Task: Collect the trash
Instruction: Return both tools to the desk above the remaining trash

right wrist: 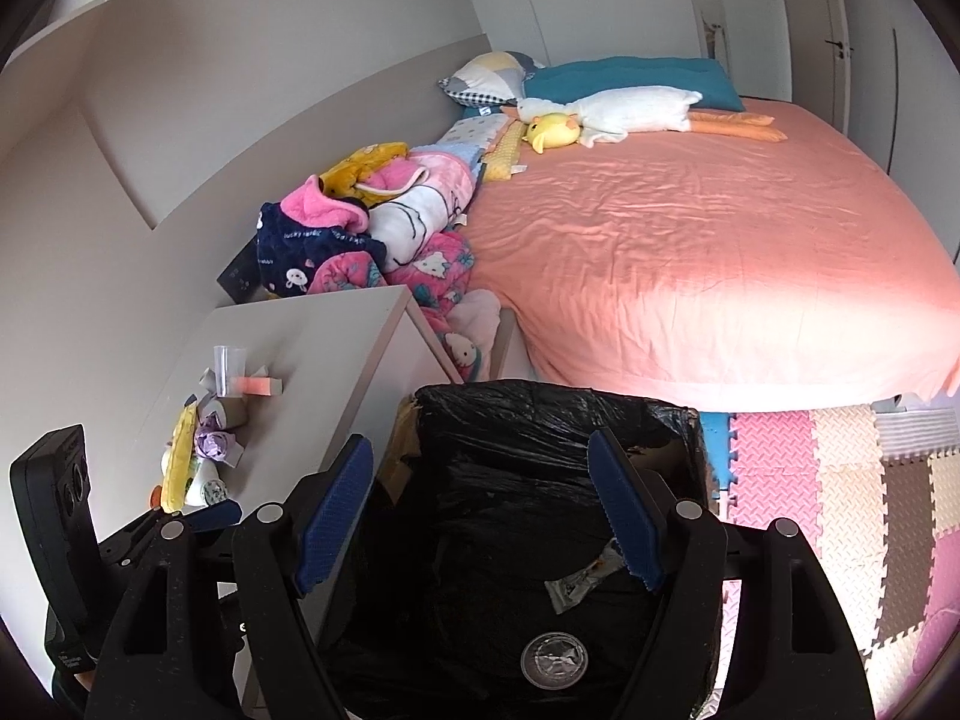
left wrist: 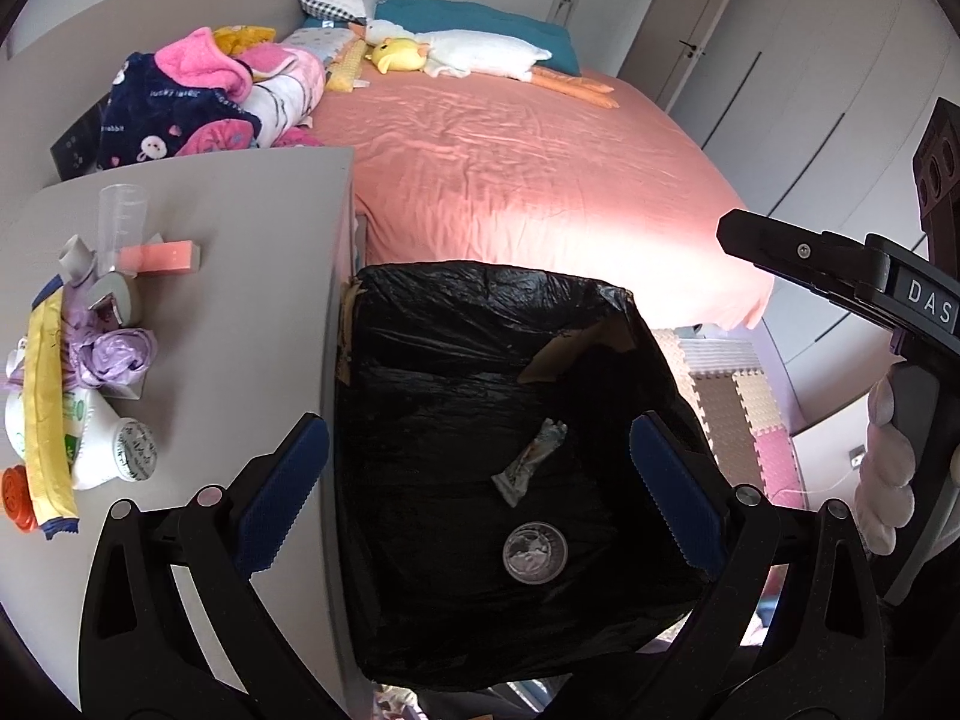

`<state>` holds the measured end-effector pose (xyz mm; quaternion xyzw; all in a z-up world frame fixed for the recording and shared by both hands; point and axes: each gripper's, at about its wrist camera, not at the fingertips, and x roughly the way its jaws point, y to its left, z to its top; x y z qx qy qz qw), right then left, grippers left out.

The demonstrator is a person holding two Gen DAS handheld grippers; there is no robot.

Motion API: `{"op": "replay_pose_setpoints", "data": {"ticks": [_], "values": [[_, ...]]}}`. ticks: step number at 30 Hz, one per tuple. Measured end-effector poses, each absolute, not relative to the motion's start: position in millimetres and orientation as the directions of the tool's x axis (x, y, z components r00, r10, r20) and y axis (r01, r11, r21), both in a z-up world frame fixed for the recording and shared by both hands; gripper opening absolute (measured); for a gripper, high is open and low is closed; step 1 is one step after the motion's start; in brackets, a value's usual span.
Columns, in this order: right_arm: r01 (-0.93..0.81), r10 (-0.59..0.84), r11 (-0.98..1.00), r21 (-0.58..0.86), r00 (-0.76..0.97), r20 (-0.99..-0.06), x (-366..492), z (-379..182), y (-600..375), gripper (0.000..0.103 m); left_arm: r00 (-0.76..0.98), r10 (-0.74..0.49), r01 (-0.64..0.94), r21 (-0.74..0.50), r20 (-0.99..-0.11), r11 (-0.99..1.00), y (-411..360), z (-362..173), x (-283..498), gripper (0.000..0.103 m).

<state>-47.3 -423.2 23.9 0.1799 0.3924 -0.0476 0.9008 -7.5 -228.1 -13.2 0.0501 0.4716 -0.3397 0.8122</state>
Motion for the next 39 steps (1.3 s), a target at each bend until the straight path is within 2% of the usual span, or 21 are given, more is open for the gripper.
{"op": "replay_pose_setpoints", "data": {"ticks": [24,39], "values": [[0.002,0.199,0.963,0.269,0.669,-0.717,-1,22,-329,0.075,0.460,-0.401,0.402,-0.217,-0.792,0.890,-129,-18,-2,0.097],[-0.158,0.303,0.951,0.265,0.636,-0.710,23,19,-256,0.075,0.553,-0.287,0.208,-0.204,-0.782,0.957,-51,-25,-5,0.097]]}}
